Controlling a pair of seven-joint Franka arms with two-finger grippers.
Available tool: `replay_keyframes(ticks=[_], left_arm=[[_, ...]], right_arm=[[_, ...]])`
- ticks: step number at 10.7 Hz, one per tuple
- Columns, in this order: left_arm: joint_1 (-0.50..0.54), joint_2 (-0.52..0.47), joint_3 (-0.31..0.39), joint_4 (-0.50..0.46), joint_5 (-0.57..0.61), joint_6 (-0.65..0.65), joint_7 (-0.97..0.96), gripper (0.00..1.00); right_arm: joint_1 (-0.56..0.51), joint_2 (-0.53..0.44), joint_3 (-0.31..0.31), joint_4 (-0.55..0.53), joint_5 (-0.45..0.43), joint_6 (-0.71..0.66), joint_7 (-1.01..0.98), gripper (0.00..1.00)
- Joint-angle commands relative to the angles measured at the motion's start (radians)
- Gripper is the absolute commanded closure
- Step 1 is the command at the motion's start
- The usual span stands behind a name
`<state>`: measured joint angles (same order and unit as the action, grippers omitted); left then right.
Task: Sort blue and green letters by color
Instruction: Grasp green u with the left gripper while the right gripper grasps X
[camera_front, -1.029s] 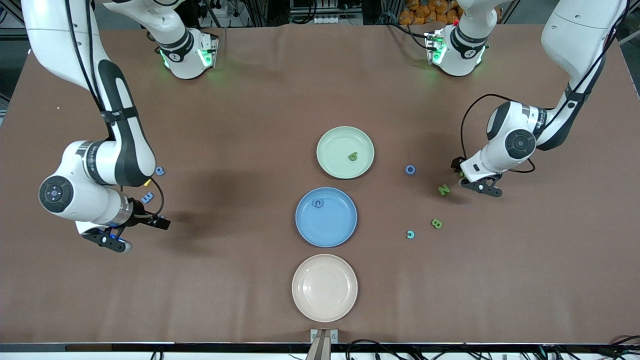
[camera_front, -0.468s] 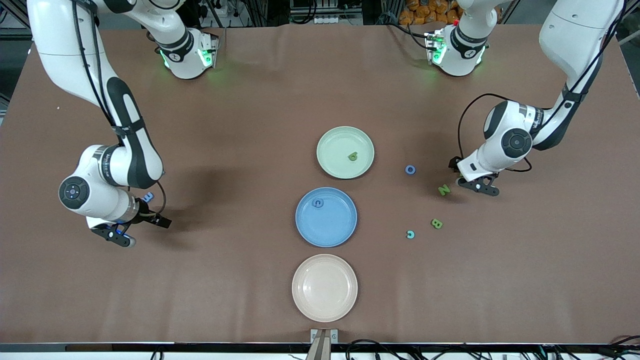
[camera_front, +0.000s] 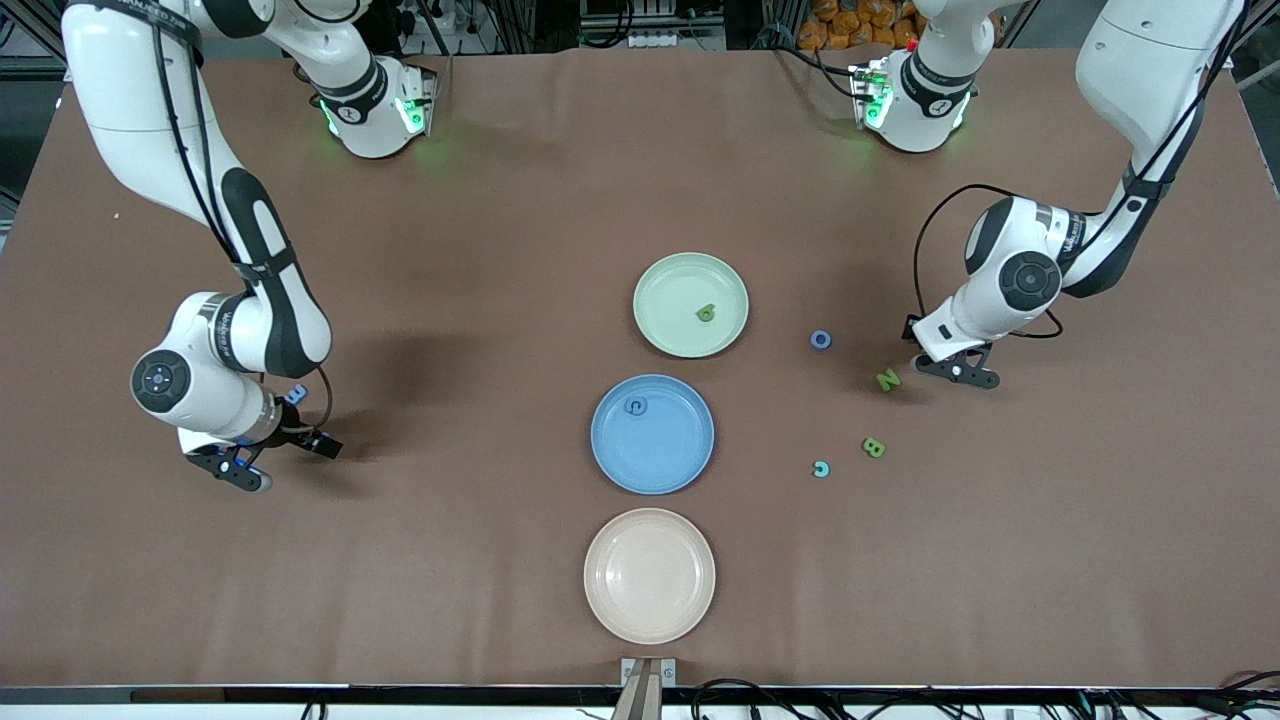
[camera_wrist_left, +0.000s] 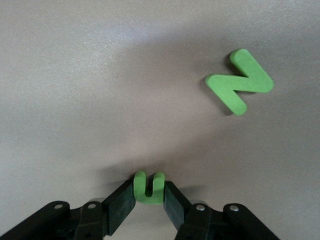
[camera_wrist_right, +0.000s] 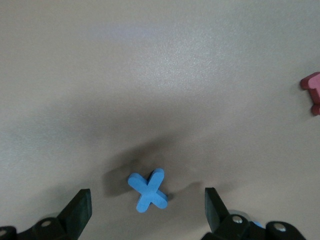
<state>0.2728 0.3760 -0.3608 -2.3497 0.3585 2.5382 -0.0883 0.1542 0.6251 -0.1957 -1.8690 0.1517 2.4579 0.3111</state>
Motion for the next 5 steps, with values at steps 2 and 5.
replay_keyframes(ticks=[2, 5], left_arm=[[-0.044, -0.019, -0.006, -0.028, 0.025, 0.013, -0.122, 1.0], [-0.053, -0.025, -0.038, 0.007, 0.025, 0.011, -0.214, 1.0]], right_arm=[[-0.015, 0.001, 0.013, -0.013, 0.006, 0.01, 0.011, 0.52], [-0.016, 0.001, 0.013, -0.013, 0.005, 0.01, 0.01, 0.81]])
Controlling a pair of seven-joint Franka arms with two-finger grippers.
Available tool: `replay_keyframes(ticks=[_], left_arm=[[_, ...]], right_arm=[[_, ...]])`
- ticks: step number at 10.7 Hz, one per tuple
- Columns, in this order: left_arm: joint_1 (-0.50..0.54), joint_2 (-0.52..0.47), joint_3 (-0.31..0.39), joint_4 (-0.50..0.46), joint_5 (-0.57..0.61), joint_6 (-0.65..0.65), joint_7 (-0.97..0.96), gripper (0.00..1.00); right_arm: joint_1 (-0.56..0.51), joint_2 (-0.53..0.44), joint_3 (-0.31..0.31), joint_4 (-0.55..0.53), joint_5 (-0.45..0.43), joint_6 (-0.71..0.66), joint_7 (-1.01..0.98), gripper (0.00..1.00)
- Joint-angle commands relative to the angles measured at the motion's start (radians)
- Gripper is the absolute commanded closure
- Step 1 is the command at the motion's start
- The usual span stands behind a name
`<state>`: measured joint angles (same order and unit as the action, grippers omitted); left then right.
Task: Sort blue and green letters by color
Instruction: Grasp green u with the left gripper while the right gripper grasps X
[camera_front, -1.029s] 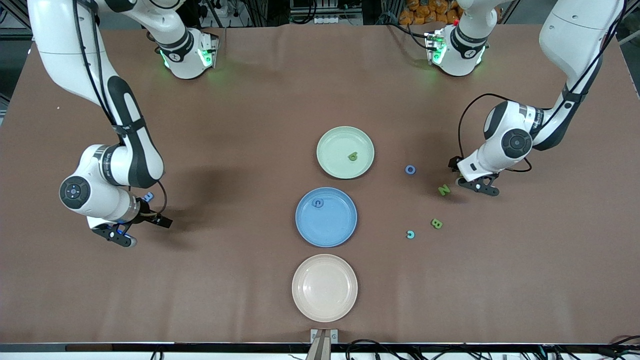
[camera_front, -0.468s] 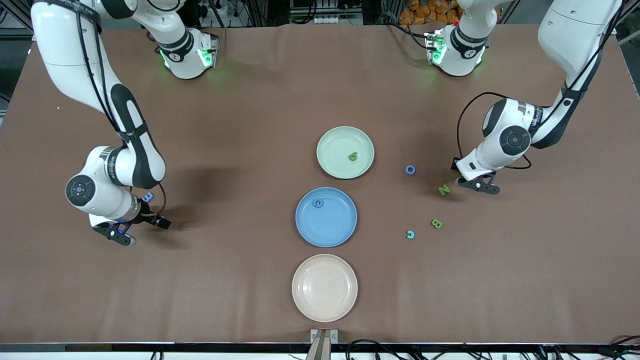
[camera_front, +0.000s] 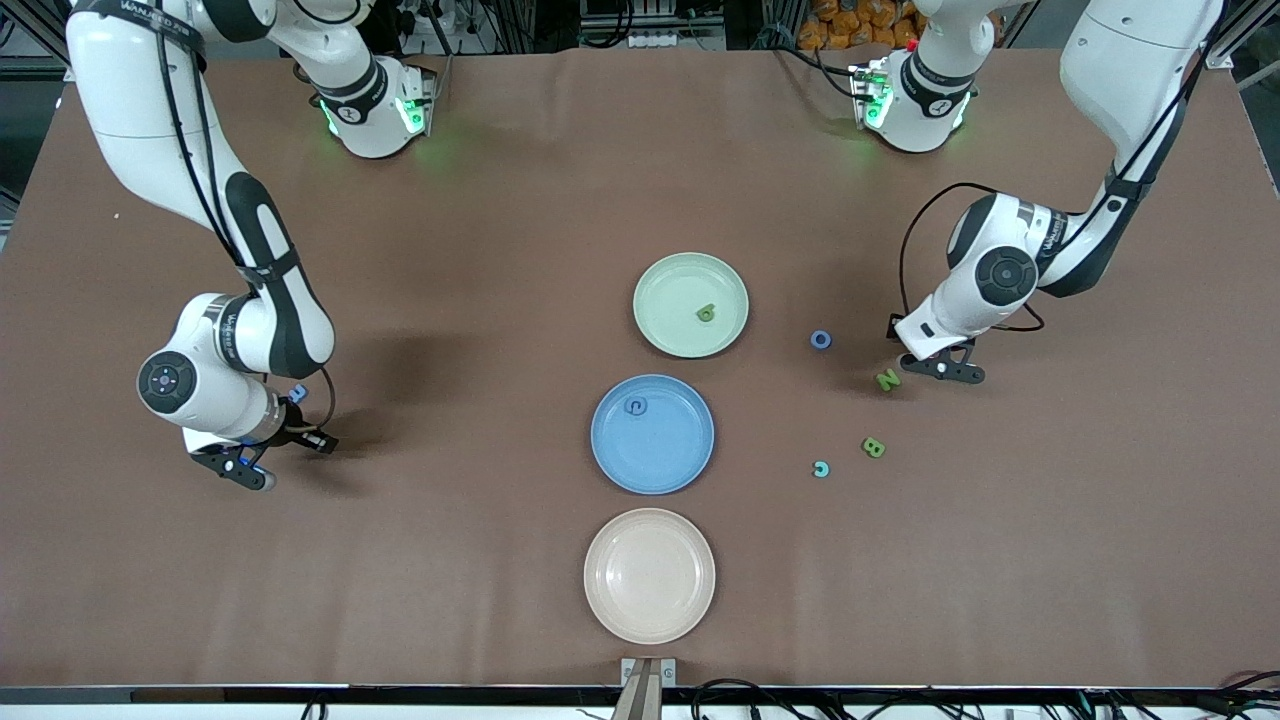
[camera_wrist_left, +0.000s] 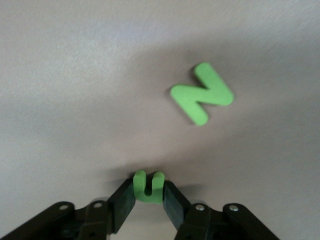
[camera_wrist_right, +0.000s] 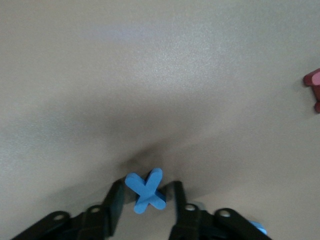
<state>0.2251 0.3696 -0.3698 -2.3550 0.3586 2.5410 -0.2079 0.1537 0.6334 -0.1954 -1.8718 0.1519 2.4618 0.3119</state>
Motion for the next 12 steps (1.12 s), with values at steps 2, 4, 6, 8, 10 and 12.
replay_keyframes(ticks=[2, 4, 6, 8, 10, 12], left_arm=[[-0.006, -0.018, -0.076, 0.051, 0.025, -0.001, -0.184, 1.0], [-0.006, -0.02, -0.128, 0.117, 0.022, -0.098, -0.258, 1.0], [-0.006, -0.018, -0.187, 0.187, 0.011, -0.187, -0.336, 1.0], [-0.006, -0.014, -0.248, 0.217, -0.01, -0.206, -0.43, 1.0], [-0.015, -0.006, -0.291, 0.23, -0.013, -0.206, -0.508, 1.0], [-0.067, 0.012, -0.323, 0.255, -0.013, -0.206, -0.626, 1.0]], right_arm=[[-0.014, -0.009, 0.014, -0.013, 0.005, 0.006, 0.009, 1.0], [-0.011, -0.024, 0.042, -0.004, 0.001, 0.0, 0.009, 1.0], [0.016, -0.038, 0.057, 0.022, 0.001, -0.006, 0.007, 1.0], [0.065, -0.046, 0.062, 0.033, 0.0, -0.006, 0.006, 1.0], [0.139, -0.044, 0.062, 0.055, 0.001, -0.006, 0.015, 1.0], [0.206, -0.043, 0.062, 0.081, 0.009, -0.006, 0.018, 1.0]])
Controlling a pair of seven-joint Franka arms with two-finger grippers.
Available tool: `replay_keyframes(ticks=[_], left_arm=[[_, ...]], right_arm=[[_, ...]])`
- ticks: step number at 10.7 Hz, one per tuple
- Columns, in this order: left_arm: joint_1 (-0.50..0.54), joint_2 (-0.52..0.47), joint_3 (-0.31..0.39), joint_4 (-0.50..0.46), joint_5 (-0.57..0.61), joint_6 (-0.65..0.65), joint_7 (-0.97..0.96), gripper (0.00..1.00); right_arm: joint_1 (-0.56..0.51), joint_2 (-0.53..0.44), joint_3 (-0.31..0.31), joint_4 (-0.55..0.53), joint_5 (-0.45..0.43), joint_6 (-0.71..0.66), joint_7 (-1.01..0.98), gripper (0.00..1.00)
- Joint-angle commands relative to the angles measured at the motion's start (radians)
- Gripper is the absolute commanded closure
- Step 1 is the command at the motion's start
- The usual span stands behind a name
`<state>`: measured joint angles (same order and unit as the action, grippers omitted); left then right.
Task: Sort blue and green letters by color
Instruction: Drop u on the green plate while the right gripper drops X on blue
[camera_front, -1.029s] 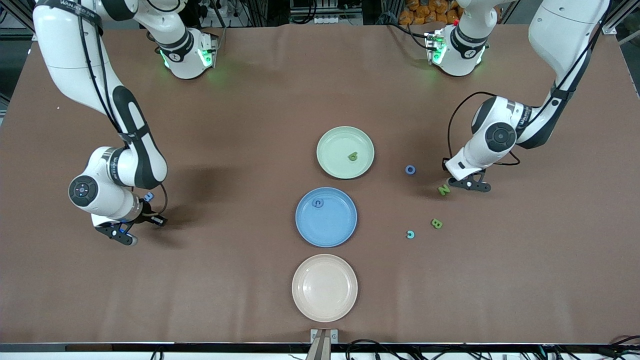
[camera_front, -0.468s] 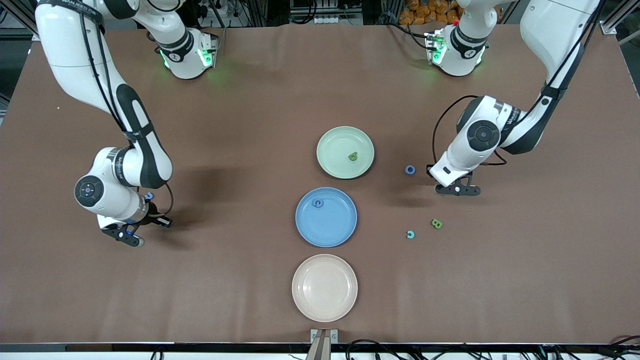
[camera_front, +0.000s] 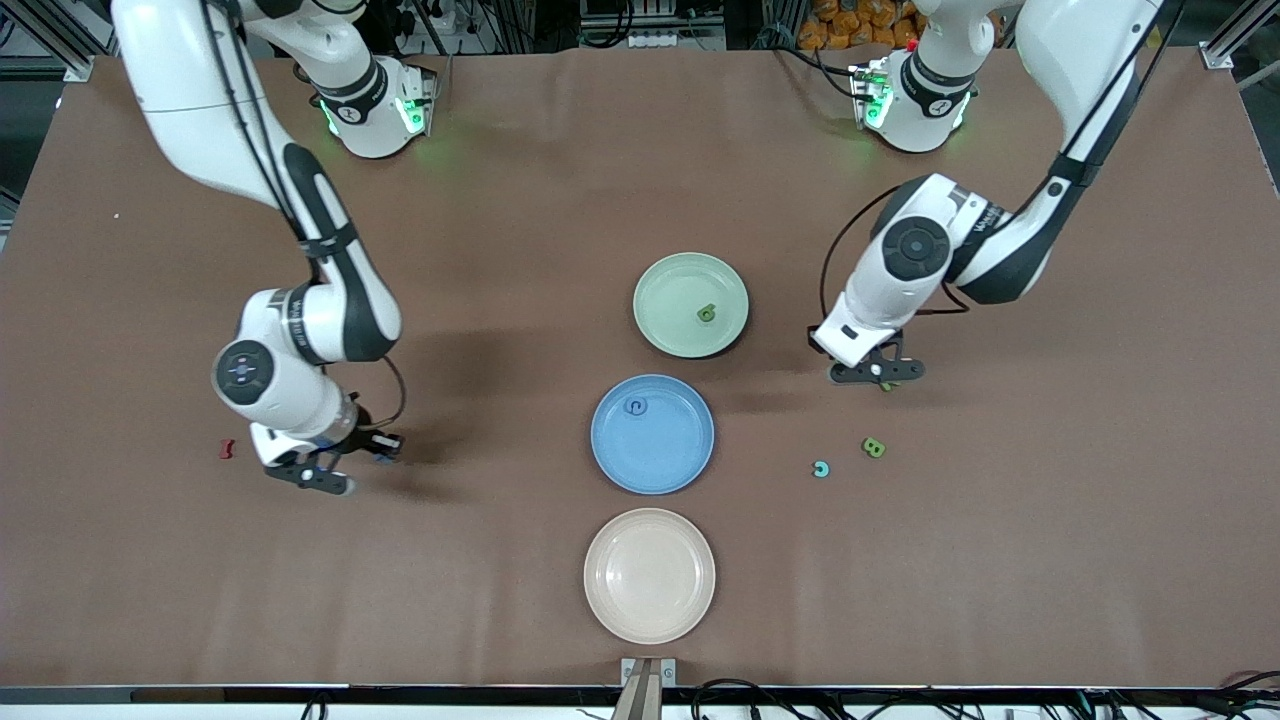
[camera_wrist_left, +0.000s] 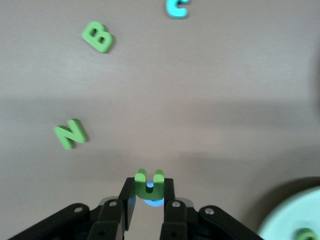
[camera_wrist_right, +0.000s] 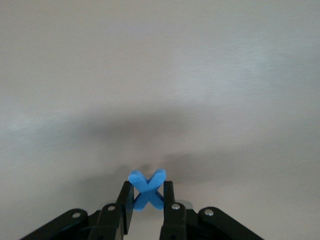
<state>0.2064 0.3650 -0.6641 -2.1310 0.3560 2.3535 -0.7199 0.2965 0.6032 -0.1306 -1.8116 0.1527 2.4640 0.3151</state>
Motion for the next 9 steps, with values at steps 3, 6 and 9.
replay_keyframes(ticks=[3, 6, 9], left_arm=[[-0.16, 0.077, -0.028, 0.077, -0.011, -0.019, -0.237, 1.0], [-0.244, 0.121, -0.026, 0.104, -0.011, -0.019, -0.343, 1.0], [-0.306, 0.153, -0.025, 0.112, -0.009, -0.034, -0.388, 0.96]], right_arm=[[0.174, -0.002, -0.001, 0.07, 0.065, -0.007, 0.015, 1.0], [0.281, 0.03, 0.003, 0.138, 0.123, -0.005, 0.018, 1.0], [0.384, 0.107, 0.003, 0.242, 0.149, 0.007, 0.032, 1.0]])
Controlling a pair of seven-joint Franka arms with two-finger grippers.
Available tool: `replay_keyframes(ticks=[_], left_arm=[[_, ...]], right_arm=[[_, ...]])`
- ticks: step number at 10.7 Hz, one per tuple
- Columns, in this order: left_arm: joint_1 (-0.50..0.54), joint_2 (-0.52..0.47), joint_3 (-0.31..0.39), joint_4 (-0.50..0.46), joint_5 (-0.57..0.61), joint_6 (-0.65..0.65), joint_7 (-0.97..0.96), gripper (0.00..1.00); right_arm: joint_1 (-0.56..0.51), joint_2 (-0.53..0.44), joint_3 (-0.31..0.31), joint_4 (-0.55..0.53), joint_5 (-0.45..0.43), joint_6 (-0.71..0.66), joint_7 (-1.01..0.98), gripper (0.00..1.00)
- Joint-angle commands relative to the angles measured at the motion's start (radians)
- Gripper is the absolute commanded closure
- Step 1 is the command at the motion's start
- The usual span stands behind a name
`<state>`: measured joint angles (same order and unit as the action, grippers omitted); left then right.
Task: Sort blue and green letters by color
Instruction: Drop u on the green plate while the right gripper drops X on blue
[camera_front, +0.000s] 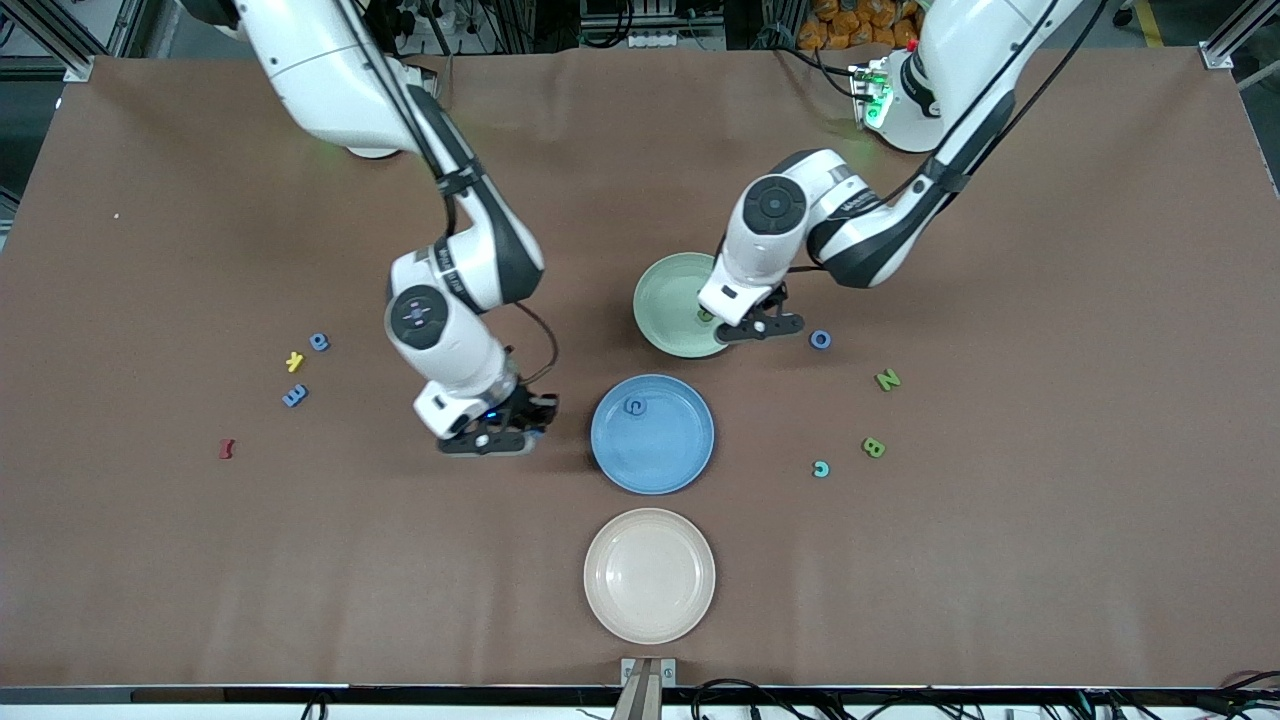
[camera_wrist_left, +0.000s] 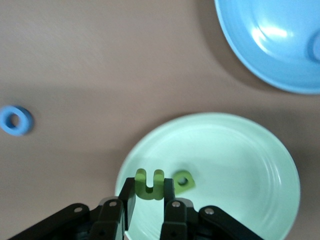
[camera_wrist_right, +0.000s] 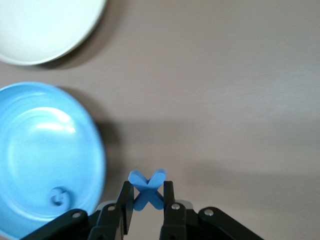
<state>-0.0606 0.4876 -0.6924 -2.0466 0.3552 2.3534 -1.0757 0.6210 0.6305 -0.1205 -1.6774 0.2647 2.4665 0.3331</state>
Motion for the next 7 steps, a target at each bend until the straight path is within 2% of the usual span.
replay_keyframes(ticks=[1, 2, 4, 5, 6, 7], left_arm=[[-0.041, 0.034, 0.005, 0.028, -0.009, -0.046, -0.032, 0.32], [-0.041, 0.034, 0.007, 0.028, -0.002, -0.052, -0.035, 0.0], [-0.03, 0.034, 0.017, 0.034, 0.001, -0.052, -0.038, 0.0], [-0.03, 0.034, 0.046, 0.052, 0.002, -0.052, -0.038, 0.0], [-0.028, 0.034, 0.085, 0.074, 0.002, -0.052, -0.035, 0.0], [-0.028, 0.034, 0.14, 0.097, 0.01, -0.052, -0.023, 0.0]], right_arm=[[0.083, 0.106, -0.007, 0.148, 0.044, 0.005, 0.015, 1.0], [0.101, 0.127, -0.005, 0.183, 0.048, 0.006, 0.015, 0.98], [0.123, 0.155, 0.015, 0.211, 0.057, 0.018, 0.017, 0.98], [0.132, 0.169, 0.015, 0.211, 0.063, 0.058, 0.023, 0.95], [0.138, 0.181, 0.016, 0.211, 0.064, 0.087, 0.035, 0.84], [0.138, 0.181, 0.016, 0.209, 0.065, 0.094, 0.052, 0.03]])
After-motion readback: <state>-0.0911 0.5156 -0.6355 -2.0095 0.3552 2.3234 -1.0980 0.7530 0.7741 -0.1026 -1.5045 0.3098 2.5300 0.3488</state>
